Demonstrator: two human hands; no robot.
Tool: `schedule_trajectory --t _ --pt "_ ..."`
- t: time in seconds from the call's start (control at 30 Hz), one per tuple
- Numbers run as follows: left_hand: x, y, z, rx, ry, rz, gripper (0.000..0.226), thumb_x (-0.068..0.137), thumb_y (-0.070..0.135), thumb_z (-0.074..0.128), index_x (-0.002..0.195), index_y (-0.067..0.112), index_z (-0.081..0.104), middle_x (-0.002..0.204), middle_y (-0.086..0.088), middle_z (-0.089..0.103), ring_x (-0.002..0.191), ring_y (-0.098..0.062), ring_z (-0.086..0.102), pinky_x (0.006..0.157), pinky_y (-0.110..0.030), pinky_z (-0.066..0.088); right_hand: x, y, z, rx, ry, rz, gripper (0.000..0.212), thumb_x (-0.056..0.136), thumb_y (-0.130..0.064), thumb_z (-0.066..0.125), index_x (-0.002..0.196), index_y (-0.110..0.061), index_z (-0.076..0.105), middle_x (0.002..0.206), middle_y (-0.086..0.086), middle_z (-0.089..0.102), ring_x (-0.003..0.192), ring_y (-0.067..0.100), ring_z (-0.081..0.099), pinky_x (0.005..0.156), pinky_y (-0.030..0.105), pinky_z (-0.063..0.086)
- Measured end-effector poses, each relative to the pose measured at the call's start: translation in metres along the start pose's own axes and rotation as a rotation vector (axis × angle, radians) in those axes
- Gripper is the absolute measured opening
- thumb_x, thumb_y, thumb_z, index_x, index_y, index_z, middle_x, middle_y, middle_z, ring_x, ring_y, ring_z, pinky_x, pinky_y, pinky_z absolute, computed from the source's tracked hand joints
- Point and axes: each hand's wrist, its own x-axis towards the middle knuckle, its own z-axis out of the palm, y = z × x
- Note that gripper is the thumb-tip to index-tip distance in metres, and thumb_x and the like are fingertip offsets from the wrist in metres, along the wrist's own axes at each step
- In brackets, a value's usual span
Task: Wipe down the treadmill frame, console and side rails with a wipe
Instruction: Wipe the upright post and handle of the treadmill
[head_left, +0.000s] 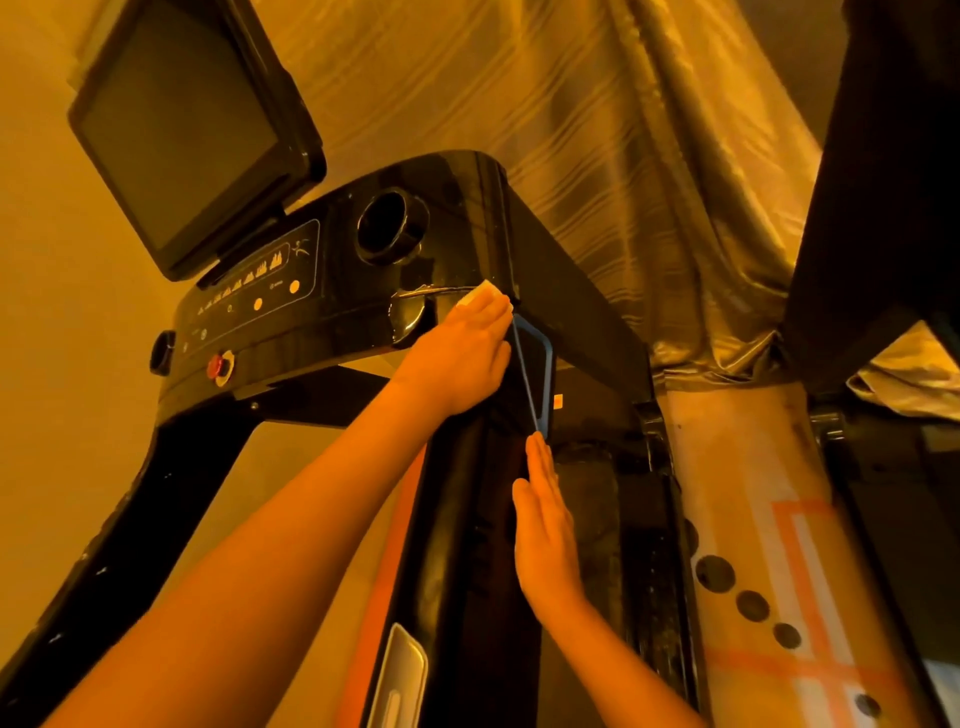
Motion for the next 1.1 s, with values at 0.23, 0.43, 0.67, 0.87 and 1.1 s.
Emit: schedule_trajectory --t 0.23,0.43,0.67,0.87,1.1 --pt "-0.027 0.011 -0.002 0.001 -0.079 -0.026 0.055 0.108 0.031 0.036 0.158 0.011 0.025 0.166 -0.007 0.021 0.154 -0.020 0.012 0.118 -0.026 0.004 0.000 -0.001 0.000 -0.007 -0.006 -0.003 0.047 0.109 -0.025 0.033 0.135 -0.058 0.015 0.145 -0.045 0.012 0.140 -0.021 0.008 0.116 0.011 0.011" --pt "-0.005 0.005 -0.008 0.029 -0.105 -0.046 0.058 0.109 0.033 0.032 0.159 0.008 0.017 0.168 -0.010 0.012 0.155 -0.023 0.003 0.121 -0.031 0.000 -0.001 -0.001 -0.001 -0.008 -0.011 -0.009 0.046 0.109 -0.026 0.033 0.135 -0.059 0.015 0.146 -0.044 0.011 0.139 -0.023 0.007 0.110 0.002 0.010" --pt "-0.055 0.022 -0.005 -0.023 -0.135 -0.050 0.058 0.109 0.036 0.033 0.160 0.015 0.017 0.168 -0.003 0.011 0.155 -0.016 0.002 0.115 -0.024 -0.003 -0.001 -0.001 0.000 -0.027 0.005 -0.017 0.047 0.108 -0.024 0.033 0.137 -0.057 0.016 0.145 -0.044 0.011 0.137 -0.025 0.007 0.110 0.001 0.009" --pt "-0.035 0.025 -0.010 0.010 -0.154 -0.067 0.056 0.110 0.035 0.029 0.159 0.009 0.019 0.168 -0.008 0.013 0.155 -0.020 0.002 0.112 -0.023 -0.009 -0.001 0.002 0.000 -0.031 0.017 -0.015 0.044 0.108 -0.025 0.033 0.145 -0.043 0.018 0.150 -0.036 0.014 0.140 -0.020 0.009 0.107 -0.002 0.010" --pt "-0.083 0.045 -0.004 -0.030 -0.140 -0.068 0.055 0.110 0.033 0.029 0.159 0.011 0.020 0.168 -0.005 0.014 0.155 -0.018 0.002 0.111 -0.021 -0.009 -0.001 0.005 0.001 -0.010 0.027 -0.018 0.044 0.108 -0.025 0.035 0.146 -0.043 0.020 0.157 -0.024 0.019 0.148 -0.004 0.013 0.122 0.024 0.014"
